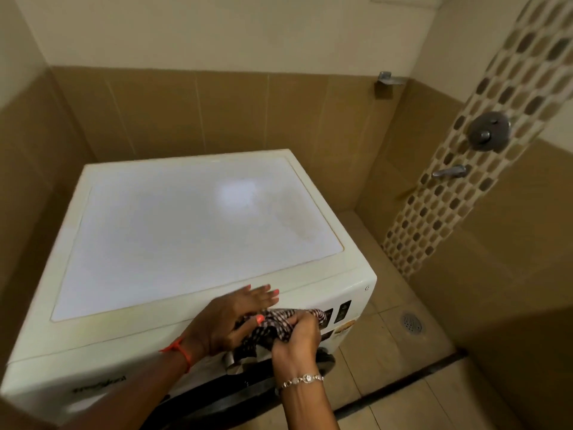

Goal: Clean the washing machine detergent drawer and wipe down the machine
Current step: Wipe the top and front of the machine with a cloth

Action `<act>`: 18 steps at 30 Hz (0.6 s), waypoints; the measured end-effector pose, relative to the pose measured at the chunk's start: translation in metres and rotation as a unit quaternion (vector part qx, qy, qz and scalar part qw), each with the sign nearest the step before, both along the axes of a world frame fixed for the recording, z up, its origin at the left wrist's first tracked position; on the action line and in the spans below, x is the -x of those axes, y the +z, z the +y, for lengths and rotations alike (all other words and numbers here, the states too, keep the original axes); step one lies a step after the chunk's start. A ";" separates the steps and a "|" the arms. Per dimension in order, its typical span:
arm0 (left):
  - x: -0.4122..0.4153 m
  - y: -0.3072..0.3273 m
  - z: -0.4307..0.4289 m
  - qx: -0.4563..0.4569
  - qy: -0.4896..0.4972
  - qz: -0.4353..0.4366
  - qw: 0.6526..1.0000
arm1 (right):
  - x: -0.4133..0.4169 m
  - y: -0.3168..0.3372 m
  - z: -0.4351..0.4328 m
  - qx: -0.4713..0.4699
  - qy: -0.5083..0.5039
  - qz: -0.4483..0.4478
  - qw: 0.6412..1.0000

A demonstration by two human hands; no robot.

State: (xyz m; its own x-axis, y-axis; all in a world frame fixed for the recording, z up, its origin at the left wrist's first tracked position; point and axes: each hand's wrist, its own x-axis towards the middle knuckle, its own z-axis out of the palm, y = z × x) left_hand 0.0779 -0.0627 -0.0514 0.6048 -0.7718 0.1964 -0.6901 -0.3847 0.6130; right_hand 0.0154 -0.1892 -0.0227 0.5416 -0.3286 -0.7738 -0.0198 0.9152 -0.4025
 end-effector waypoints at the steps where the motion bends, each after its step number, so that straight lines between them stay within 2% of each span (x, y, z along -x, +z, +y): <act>1: 0.007 0.005 0.001 0.020 0.009 0.015 1.000 | 0.002 0.006 -0.001 0.009 0.014 0.000 1.000; 4: 0.037 0.031 0.000 0.082 -0.003 0.055 0.995 | 0.010 0.026 -0.004 0.039 0.034 -0.012 0.999; 6: 0.054 0.058 -0.005 0.140 0.027 0.157 0.977 | 0.014 0.044 -0.005 0.036 0.081 -0.034 0.995; 8: 0.060 0.078 -0.008 0.217 0.114 0.287 0.926 | 0.014 0.067 -0.006 0.035 0.142 -0.054 0.988; 10: 0.054 0.100 -0.006 0.257 0.202 0.362 0.873 | 0.013 0.096 -0.009 0.047 0.201 -0.085 0.975; 14: 0.043 0.150 0.002 0.289 0.288 0.351 0.843 | 0.000 0.154 -0.017 0.098 0.345 -0.142 0.923; 18: 0.039 0.201 0.018 0.260 0.260 0.387 0.846 | 0.006 0.238 -0.026 0.115 0.476 -0.246 0.837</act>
State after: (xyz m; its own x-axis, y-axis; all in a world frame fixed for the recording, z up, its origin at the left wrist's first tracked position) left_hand 0.0391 -0.0451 0.1498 0.9384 -0.2927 -0.1835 0.1756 -0.0532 0.9830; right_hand 0.0091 -0.2153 0.2149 0.8773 0.3229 -0.3550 -0.4749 0.4773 -0.7394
